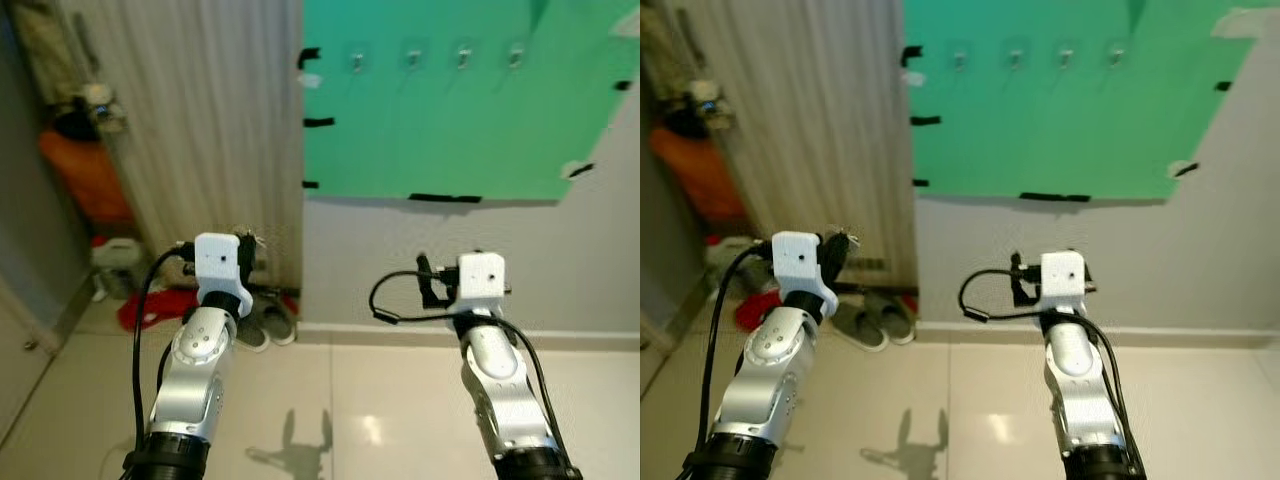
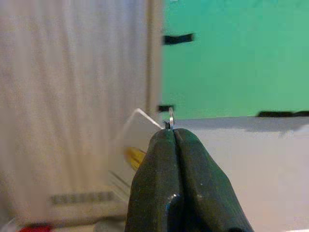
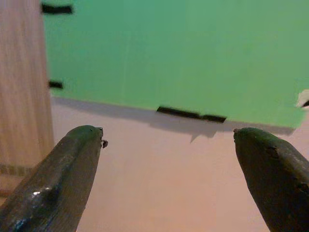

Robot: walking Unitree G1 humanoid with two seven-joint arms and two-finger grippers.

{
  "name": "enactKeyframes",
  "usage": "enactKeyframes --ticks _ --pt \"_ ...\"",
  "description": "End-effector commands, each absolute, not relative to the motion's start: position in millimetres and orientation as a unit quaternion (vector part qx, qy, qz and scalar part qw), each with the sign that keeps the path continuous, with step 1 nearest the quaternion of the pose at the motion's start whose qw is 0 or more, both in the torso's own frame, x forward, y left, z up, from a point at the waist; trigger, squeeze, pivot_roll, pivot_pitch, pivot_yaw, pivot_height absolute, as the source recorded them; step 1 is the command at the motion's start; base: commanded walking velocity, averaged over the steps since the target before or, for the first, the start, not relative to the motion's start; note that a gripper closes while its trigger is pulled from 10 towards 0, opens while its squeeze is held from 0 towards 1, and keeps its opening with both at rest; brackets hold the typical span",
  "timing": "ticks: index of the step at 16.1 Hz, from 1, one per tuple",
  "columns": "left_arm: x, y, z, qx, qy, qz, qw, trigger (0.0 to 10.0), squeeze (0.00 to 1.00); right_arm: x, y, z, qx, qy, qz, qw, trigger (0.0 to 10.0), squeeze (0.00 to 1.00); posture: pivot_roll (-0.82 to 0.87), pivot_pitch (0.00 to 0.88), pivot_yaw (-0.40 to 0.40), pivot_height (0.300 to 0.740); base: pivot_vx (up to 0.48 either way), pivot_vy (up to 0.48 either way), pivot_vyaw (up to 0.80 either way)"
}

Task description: Hang keys on a hook

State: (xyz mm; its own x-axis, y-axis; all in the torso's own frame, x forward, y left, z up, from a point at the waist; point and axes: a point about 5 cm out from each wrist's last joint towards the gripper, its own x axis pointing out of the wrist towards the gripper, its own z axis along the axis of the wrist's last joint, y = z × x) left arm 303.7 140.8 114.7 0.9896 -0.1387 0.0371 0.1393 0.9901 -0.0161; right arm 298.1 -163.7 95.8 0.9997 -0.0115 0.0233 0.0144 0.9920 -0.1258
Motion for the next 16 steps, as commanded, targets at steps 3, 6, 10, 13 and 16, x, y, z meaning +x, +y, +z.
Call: enactKeyframes --ticks 3,6,10,13,16 --pt "310 130 134 -0.003 -0.06 -0.111 0.992 10.0 0.0 304 -162 104 -0.066 -0.032 -0.003 0.997 10.0 0.0 0.02 0.0 0.026 0.74 0.48 0.0 0.0" --pt "314 128 142 -0.003 -0.07 -0.118 0.99 10.0 0.0 305 -160 104 -0.063 -0.032 0.007 0.997 10.0 0.0 0.02 0.0 0.026 0.74 0.48 0.0 0.0" --pt "317 117 154 -0.006 -0.09 -0.146 0.985 10.0 0.0 304 -158 102 -0.057 -0.028 0.011 0.998 10.0 0.0 0.01 0.0 0.03 0.74 0.48 0.0 0.0" --pt "320 111 161 -0.004 -0.098 -0.168 0.981 10.0 0.0 304 -158 103 -0.055 -0.031 0.015 0.998 10.0 0.0 0.0 0.0 0.034 0.74 0.48 0.0 0.0" --pt "331 98 179 0.009 -0.112 -0.201 0.973 10.0 0.0 303 -160 103 -0.051 -0.03 0.029 0.998 10.0 0.0 0.0 0.0 0.031 0.74 0.48 0.0 0.0"
